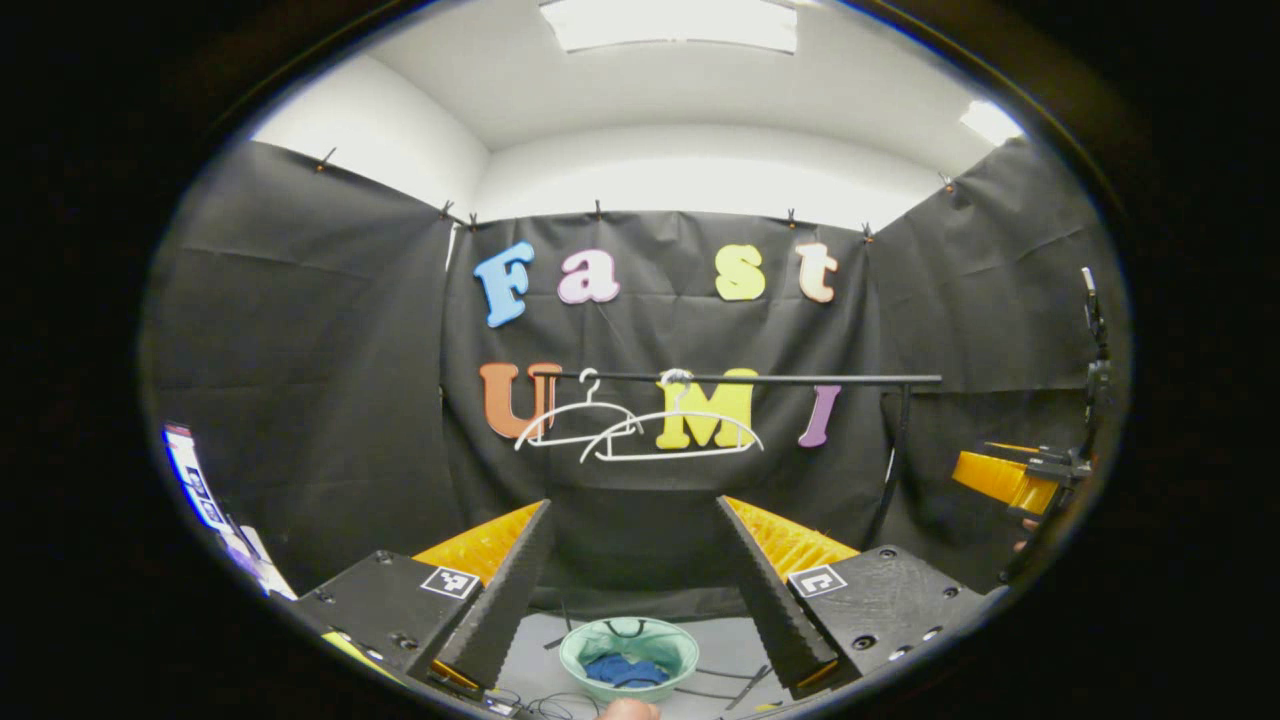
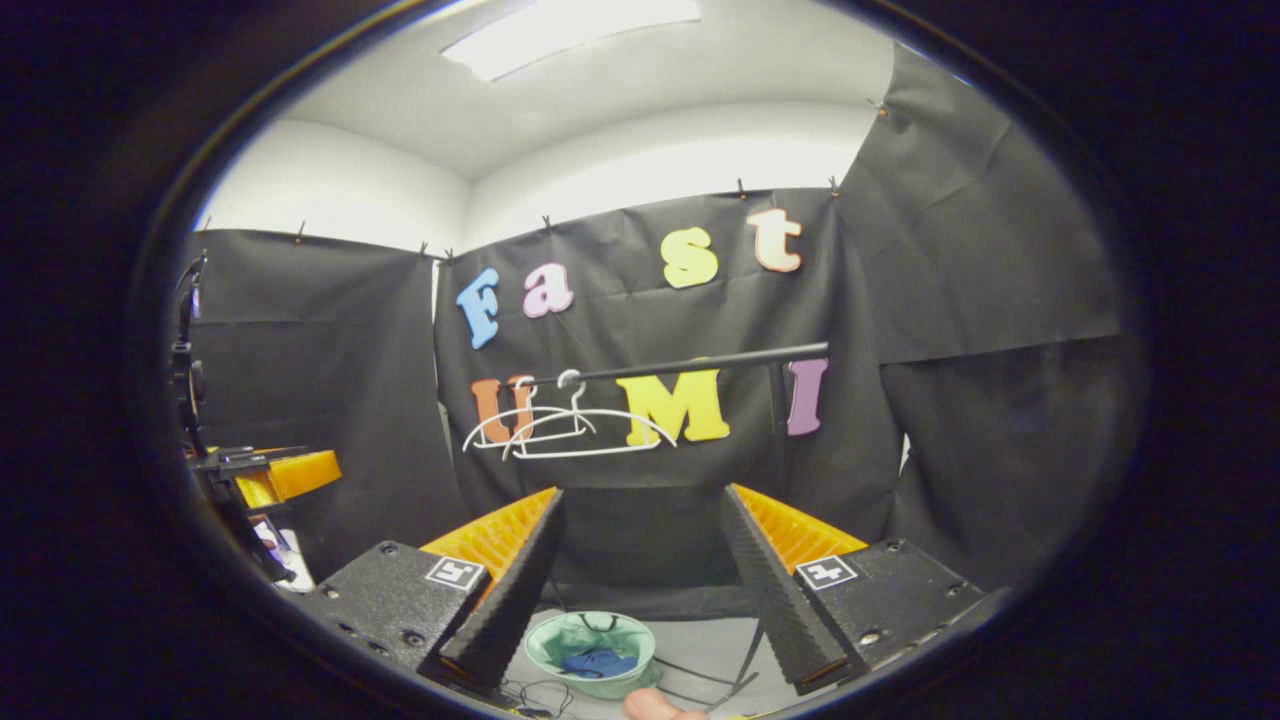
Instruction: Grasp the clothes on the hanger with both hands and then place them into the laundry hamper below.
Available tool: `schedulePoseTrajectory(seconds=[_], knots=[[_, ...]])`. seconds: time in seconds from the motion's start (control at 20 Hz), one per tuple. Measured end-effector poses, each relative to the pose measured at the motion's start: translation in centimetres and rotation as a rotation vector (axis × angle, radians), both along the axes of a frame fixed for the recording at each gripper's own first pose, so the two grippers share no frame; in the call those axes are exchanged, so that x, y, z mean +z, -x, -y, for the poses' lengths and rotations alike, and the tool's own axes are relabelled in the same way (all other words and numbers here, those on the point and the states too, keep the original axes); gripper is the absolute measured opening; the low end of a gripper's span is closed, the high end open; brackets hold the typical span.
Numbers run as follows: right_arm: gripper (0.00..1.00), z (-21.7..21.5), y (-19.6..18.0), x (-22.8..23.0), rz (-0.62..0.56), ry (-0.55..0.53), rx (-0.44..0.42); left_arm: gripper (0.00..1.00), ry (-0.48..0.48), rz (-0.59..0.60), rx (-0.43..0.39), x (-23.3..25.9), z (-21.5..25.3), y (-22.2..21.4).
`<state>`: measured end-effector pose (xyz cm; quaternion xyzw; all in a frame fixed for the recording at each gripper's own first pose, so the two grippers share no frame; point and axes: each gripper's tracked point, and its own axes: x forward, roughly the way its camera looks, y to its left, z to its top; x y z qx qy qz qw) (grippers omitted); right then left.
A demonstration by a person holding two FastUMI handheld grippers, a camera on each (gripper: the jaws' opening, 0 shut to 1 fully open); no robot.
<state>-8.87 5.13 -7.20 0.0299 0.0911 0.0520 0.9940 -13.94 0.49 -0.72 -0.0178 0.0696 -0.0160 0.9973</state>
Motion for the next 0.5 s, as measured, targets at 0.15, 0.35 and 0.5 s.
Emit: schedulePoseTrajectory(seconds=[0.15,0.35,0.5], knots=[[0.98,1.1,1.4,2.8,0.057,0.007,-0.007,1.0,0.008,0.03,0.026,1.3,-0.3,1.6],[0.98,1.7,3.2,6.2,0.121,0.002,-0.002,1.0,0.018,0.1,0.058,5.2,-1.4,3.1],[0.98,2.3,4.1,7.7,0.157,0.005,0.002,1.0,0.033,0.149,0.062,7.3,-1.7,4.1]])
